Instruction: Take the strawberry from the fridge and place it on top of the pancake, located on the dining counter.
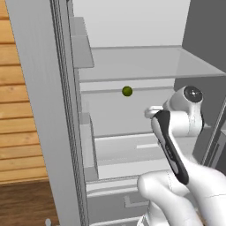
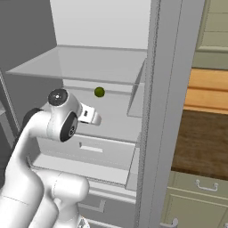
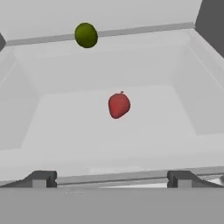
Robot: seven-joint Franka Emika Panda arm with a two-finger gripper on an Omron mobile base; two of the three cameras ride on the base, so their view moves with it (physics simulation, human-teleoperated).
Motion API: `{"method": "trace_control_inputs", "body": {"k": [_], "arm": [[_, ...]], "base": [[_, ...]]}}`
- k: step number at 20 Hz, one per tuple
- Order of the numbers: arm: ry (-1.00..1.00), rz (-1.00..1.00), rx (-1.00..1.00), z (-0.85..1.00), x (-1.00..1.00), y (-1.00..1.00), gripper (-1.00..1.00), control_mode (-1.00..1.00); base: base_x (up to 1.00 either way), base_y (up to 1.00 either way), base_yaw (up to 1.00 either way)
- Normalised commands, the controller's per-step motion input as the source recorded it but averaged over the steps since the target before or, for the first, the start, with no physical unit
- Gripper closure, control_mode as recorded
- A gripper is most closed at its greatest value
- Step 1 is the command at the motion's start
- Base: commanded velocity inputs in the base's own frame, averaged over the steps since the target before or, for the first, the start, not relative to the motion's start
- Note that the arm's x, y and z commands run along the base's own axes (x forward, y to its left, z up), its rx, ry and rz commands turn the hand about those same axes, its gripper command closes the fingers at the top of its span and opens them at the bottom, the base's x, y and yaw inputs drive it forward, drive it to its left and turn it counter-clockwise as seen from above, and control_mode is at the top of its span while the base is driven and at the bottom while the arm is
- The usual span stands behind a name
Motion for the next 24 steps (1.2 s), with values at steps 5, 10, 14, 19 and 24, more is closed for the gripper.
{"method": "trace_control_inputs", "body": {"k": [5, 10, 14, 19, 24], "arm": [[0.08, 0.0, 0.0, -0.22, 0.65, 0.0, -1.0, -1.0], [0.04, 0.0, 0.0, -0.09, 0.39, -0.07, -1.0, -1.0], [0.0, 0.0, 0.0, -0.28, 0.3, -0.02, -1.0, -1.0], [0.0, 0.0, 0.0, -0.35, 0.25, -0.06, -1.0, -1.0], [0.03, 0.0, 0.0, -0.28, 0.45, -0.03, -1.0, -1.0]], "base": [[0.0, 0.0, 0.0], [0.0, 0.0, 0.0], [0.0, 0.0, 0.0], [0.0, 0.0, 0.0], [0.0, 0.0, 0.0]]}}
